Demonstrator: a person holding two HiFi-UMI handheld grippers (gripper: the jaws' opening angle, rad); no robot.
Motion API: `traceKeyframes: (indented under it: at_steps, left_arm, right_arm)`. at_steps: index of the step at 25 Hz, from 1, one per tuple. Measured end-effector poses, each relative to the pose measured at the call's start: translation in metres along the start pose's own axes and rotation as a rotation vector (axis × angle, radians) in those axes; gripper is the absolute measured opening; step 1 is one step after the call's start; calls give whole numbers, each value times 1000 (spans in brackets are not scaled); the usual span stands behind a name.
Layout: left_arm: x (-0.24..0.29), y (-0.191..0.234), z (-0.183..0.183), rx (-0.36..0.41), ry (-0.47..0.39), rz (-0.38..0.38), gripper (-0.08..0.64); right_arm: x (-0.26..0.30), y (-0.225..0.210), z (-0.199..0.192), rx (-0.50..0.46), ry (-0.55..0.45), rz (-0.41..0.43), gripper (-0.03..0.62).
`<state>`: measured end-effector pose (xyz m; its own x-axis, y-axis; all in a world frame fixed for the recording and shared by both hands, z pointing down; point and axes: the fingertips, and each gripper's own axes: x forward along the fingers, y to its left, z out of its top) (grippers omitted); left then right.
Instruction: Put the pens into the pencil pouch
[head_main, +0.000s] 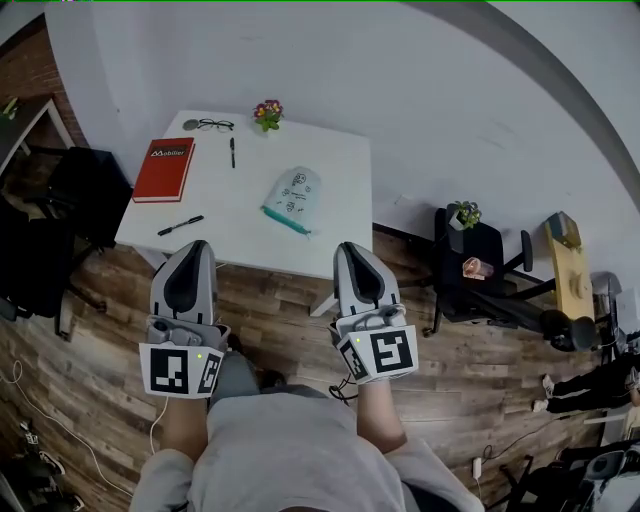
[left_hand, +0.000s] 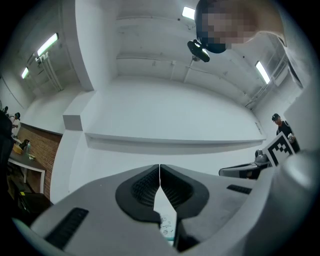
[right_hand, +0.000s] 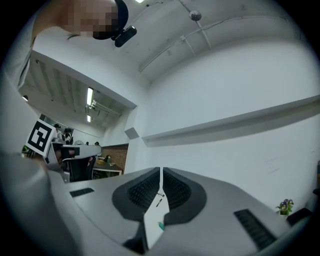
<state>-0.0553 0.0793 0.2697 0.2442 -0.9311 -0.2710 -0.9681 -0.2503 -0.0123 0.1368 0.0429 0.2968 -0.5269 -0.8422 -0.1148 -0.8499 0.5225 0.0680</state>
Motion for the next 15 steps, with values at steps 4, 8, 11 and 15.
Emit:
traceKeyframes:
  at_steps: [4, 8, 11, 15]
  left_arm:
    - [23, 7, -14, -7, 8, -15, 26]
    - [55, 12, -23, -8, 5, -58, 26]
    - [84, 21, -28, -6, 4, -83, 26]
    - [122, 35, -35, -7, 7, -126, 26]
  right_arm:
    - [16, -11, -7, -2, 10, -18, 38]
    - [38, -25, -13, -6, 17, -49, 38]
    - [61, -35, -15, -8, 20, -66, 38]
    - [95, -48, -17, -6, 22, -100, 38]
